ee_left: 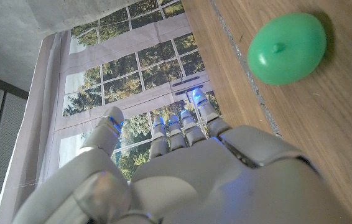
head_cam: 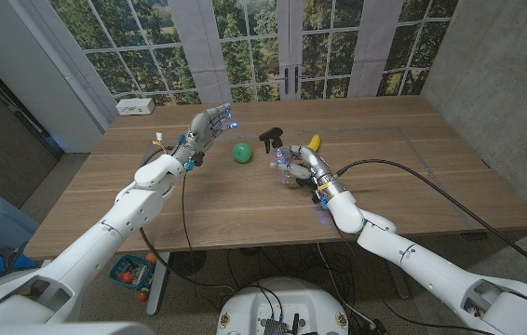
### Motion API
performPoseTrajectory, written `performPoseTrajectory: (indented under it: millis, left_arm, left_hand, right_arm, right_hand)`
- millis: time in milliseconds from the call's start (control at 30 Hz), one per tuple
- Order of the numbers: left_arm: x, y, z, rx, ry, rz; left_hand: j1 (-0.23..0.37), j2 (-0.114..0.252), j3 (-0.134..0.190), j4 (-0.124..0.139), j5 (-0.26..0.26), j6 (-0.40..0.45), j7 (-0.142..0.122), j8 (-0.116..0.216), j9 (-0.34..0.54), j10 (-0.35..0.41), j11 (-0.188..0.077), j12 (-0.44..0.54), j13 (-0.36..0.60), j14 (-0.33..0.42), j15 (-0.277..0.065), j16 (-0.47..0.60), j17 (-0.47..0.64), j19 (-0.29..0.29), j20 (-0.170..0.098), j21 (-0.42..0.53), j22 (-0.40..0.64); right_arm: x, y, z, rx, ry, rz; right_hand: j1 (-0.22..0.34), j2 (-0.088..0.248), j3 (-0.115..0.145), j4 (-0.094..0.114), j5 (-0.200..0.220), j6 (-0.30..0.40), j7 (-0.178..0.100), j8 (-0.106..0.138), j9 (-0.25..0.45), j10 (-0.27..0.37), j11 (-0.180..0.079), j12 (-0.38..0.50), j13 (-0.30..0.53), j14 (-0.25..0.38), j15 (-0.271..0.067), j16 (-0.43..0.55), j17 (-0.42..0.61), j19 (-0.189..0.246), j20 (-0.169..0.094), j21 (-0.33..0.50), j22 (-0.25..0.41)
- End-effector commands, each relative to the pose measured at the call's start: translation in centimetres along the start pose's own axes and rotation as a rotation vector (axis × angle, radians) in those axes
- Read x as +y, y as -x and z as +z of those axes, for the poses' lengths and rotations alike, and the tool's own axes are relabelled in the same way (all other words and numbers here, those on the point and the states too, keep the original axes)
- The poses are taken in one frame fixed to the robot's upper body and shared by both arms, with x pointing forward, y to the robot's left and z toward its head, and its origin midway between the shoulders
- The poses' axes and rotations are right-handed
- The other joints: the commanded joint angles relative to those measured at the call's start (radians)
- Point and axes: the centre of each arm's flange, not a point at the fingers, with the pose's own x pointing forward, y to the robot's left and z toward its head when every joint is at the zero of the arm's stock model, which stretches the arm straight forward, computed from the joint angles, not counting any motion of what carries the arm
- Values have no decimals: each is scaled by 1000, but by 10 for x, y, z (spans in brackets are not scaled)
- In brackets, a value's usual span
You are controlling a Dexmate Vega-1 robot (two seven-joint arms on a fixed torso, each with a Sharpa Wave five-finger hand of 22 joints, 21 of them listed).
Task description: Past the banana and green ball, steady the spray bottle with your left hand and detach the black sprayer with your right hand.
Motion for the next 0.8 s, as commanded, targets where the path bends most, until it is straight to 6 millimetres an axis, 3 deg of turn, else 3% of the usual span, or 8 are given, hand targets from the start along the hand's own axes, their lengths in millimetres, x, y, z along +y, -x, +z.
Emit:
performPoseTrajectory:
  millis: [33, 200, 367, 800]
  left_arm:
    - [-9, -7, 23, 89, -158, -91]
    - [-15, -10, 29, 103, -173, -145]
    - [-21, -10, 37, 119, -219, -178]
    - [-33, -11, 48, 169, -281, -266]
  left_hand:
    - [34, 0, 5, -10, -6, 36, -5, 15, 3, 26, 1, 11, 3, 23, 2, 7, 2, 14, 0, -9, 2]
    - [53, -56, -32, -4, -8, 75, -32, 15, 4, 77, -2, 21, 6, 107, 11, 25, 6, 44, 14, -21, 5]
    - [68, -74, -45, -4, -6, 107, -46, 20, 5, 103, -8, 25, 7, 148, 3, 32, 8, 55, 20, -28, 7]
    - [101, -128, -72, -9, -5, 110, -17, 16, 7, 129, -7, 24, 10, 189, -8, 33, 10, 61, 26, -44, 8]
  right_arm:
    - [-11, 1, 1, -8, 84, -41]
    - [-12, 2, -1, 5, 120, -35]
    - [-16, 2, 1, 19, 168, -41]
    - [-18, 6, 5, 30, 273, -81]
  right_hand:
    - [195, 183, 19, 20, 6, 239, -205, 4, 6, 187, -196, 15, 21, 29, -162, -7, 9, -6, -70, 10, 4]
    - [197, 179, 18, 20, 7, 241, -210, 5, 6, 179, -196, 26, 42, 28, -163, -14, 18, -11, -73, 19, 5]
    - [198, 178, 18, 22, 9, 244, -210, 8, 8, 174, -197, 39, 64, 28, -163, -22, 29, -20, -76, 29, 7]
    - [193, 176, 15, 30, 13, 240, -222, 9, 10, 164, -205, 62, 110, 25, -163, -43, 48, -38, -86, 48, 8]
